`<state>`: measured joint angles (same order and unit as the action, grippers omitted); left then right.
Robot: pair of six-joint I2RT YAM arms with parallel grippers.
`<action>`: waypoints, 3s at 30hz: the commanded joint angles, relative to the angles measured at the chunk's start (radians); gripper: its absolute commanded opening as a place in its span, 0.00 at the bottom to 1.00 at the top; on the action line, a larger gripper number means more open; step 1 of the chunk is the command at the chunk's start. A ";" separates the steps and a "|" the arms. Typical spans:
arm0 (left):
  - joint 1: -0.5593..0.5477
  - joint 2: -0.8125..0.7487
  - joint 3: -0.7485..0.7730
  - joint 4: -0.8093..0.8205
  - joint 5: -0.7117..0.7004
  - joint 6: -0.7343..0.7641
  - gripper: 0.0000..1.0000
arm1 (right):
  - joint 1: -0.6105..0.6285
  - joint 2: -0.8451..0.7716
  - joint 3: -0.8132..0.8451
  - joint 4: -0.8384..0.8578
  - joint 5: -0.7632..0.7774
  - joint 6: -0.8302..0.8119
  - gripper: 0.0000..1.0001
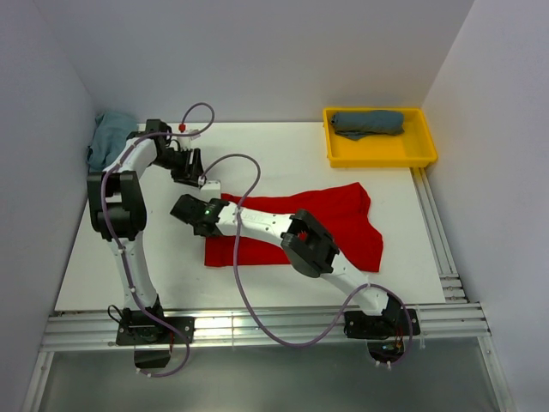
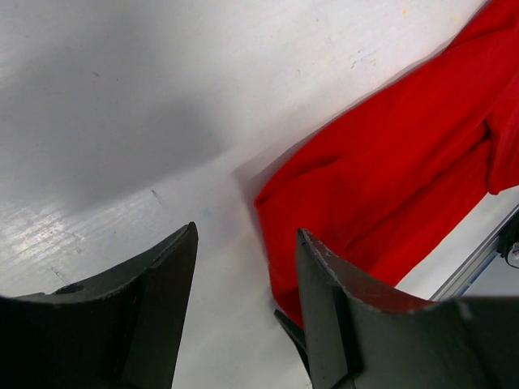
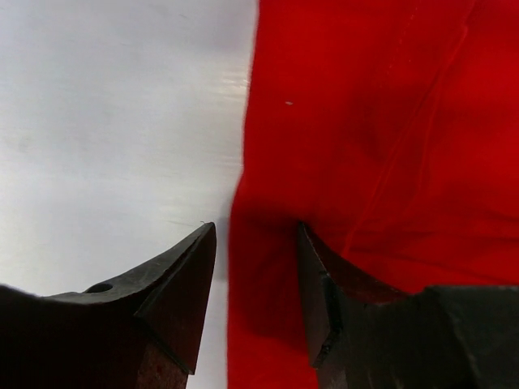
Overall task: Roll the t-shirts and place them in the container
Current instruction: Roll the tshirt
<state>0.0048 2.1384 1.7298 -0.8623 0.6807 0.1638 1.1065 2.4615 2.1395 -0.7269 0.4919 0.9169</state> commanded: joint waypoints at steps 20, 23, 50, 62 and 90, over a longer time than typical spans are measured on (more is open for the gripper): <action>0.004 -0.009 -0.015 -0.010 -0.003 0.036 0.56 | 0.010 -0.041 0.046 -0.100 0.099 0.054 0.58; 0.004 -0.006 -0.019 -0.006 -0.003 0.034 0.56 | 0.012 -0.029 0.051 -0.092 0.085 0.045 0.61; -0.031 -0.009 -0.029 -0.012 -0.010 0.039 0.56 | -0.039 -0.151 -0.323 0.289 -0.142 0.039 0.14; -0.011 -0.104 -0.128 0.031 0.120 0.042 0.63 | -0.149 -0.420 -0.995 1.147 -0.444 0.215 0.10; -0.069 -0.101 -0.283 0.155 0.151 0.016 0.58 | -0.240 -0.289 -1.257 1.845 -0.625 0.551 0.07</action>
<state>-0.0322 2.0525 1.4284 -0.7551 0.8673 0.2176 0.8730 2.1632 0.8879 1.0550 -0.1230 1.4513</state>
